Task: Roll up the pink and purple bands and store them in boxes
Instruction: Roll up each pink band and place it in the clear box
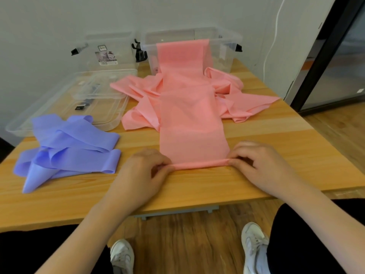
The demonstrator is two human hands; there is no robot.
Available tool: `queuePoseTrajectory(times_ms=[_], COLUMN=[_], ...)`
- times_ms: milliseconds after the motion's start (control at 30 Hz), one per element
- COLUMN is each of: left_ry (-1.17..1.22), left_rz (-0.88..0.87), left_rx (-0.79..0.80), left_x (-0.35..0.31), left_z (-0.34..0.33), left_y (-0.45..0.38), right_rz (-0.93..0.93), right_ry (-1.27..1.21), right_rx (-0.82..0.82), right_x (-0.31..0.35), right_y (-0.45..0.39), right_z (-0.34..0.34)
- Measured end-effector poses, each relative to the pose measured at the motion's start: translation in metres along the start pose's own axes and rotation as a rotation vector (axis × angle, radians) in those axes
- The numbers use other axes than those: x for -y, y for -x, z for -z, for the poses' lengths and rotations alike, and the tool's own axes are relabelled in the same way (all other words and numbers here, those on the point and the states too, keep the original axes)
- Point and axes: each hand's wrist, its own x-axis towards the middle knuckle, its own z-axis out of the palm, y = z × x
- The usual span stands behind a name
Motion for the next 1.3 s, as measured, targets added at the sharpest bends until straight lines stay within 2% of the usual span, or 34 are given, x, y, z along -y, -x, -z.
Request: queuePoseTrajectory(times_ms=[167, 267, 367, 467, 600, 700, 800, 900, 1000, 1133, 1300], left_ry=[0.055, -0.089, -0.111, -0.02, 0.037, 0.026, -0.073, -0.084, -0.02, 0.031, 0.015], left_rz=[0.171, 0.073, -0.03, -0.011, 0.075, 0.184, 0.096, 0.03, 0.046, 0.107, 0.12], left_rx=[-0.08, -0.096, -0.01, 0.083, -0.045, -0.079, -0.078, -0.014, 0.02, -0.062, -0.006], left_x=[-0.009, -0.011, -0.007, 0.001, -0.003, -0.005, -0.004, -0.004, -0.001, -0.006, -0.008], left_z=[-0.008, -0.011, -0.005, 0.002, -0.002, -0.006, -0.007, -0.004, -0.001, -0.003, -0.003], left_y=[-0.006, -0.01, -0.011, -0.011, -0.012, -0.014, -0.013, -0.013, -0.012, -0.013, -0.013], right_rz=[-0.134, -0.114, -0.047, -0.006, -0.032, -0.083, -0.084, -0.045, -0.03, -0.062, -0.117], right_ry=[-0.106, -0.067, -0.013, 0.037, 0.016, 0.015, 0.032, 0.043, 0.052, 0.015, -0.028], right_rx=[-0.045, -0.073, 0.012, 0.038, -0.014, -0.043, -0.07, -0.012, -0.001, -0.047, -0.067], right_x=[0.005, 0.006, 0.004, 0.002, 0.003, 0.005, 0.006, 0.004, 0.002, 0.002, 0.001], right_y=[-0.002, -0.005, -0.007, -0.008, -0.008, -0.008, -0.009, -0.01, -0.009, -0.008, -0.008], right_z=[-0.002, -0.003, 0.001, 0.003, -0.001, -0.006, -0.005, 0.0, 0.0, -0.002, -0.001])
